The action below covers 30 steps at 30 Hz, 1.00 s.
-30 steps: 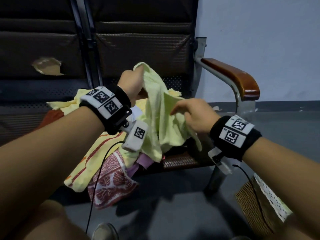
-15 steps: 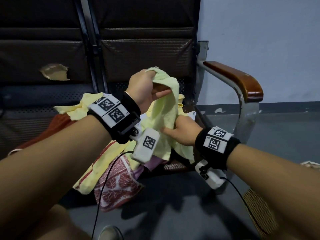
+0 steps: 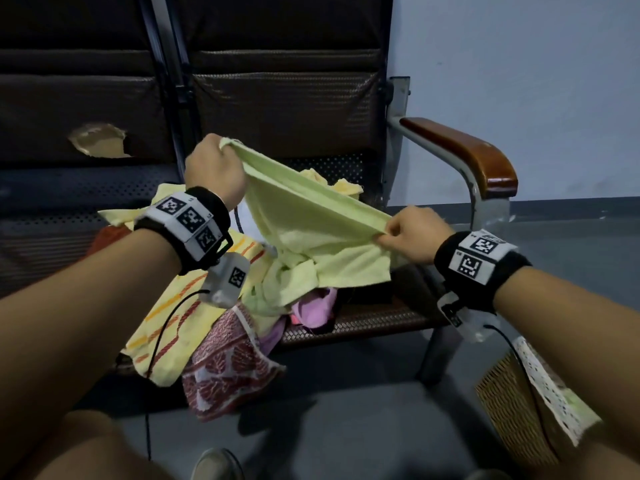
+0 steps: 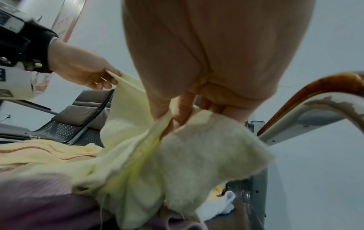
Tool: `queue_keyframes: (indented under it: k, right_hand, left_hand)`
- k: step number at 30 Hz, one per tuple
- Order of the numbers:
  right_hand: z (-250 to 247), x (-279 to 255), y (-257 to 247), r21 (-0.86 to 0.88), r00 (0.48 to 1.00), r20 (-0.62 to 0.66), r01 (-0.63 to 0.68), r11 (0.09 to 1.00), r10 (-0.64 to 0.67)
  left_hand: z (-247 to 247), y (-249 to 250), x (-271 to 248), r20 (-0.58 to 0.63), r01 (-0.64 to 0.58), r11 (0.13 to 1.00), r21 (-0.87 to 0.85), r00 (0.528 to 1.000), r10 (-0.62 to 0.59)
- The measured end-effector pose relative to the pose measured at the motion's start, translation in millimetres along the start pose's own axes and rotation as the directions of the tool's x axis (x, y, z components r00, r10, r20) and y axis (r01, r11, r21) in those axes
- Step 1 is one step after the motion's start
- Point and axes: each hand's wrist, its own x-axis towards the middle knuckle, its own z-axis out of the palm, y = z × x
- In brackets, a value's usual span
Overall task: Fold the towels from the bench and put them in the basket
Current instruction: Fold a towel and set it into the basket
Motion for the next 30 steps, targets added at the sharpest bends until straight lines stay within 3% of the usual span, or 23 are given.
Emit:
queue_keyframes:
  k: [3, 5, 9, 13, 16, 19, 23, 27, 30]
  right_hand:
    - [-5, 1, 1, -0.128, 0.999, 0.044, 0.010, 0.992, -0.004]
    - [-17, 6, 4, -0.104, 1.000, 0.004, -0.026, 0.994, 0.027]
    - [-43, 11, 10, 0.097, 0.978, -0.181, -0.083, 0.992, 0.099]
    - [-72, 14, 13, 0.228, 0.947, -0.310, -0.015, 0.974, 0.087]
    - [-92, 15, 10, 0.259, 0.939, -0.343, 0.081, 0.963, 0.013]
    - [-108, 14, 7, 0.233, 0.901, -0.432, 0.154, 0.960, -0.040]
    - [-125, 14, 4, 0.299, 0.876, -0.481, 0.200, 0.933, -0.033]
    - [-140, 13, 6, -0.004, 0.930, -0.335, 0.161, 0.987, -0.153]
    - [-149, 12, 6, -0.021, 0.913, -0.357, 0.202, 0.979, -0.196]
  left_hand:
    - [6, 2, 3, 0.030, 0.119, 0.991, -0.063, 0.993, -0.117]
    - [5, 5, 4, 0.069, 0.148, 0.984, -0.095, 0.987, -0.142]
    - [2, 6, 11, 0.147, 0.069, 0.980, -0.186, 0.988, -0.041]
    - [-5, 21, 11, 0.181, -0.042, 0.957, -0.286, 0.979, 0.097]
    - [-25, 39, 9, 0.221, 0.025, 0.871, -0.490, 0.970, 0.097]
    - [-42, 53, 16, 0.359, 0.160, 0.775, -0.611, 0.929, 0.092]
    - [-60, 58, 26, 0.407, 0.026, 0.877, -0.480, 0.892, 0.197]
    - [-70, 60, 33, 0.415, 0.020, 0.879, -0.477, 0.886, 0.205]
    - [-70, 62, 36, 0.448, 0.077, 0.861, -0.504, 0.875, 0.184]
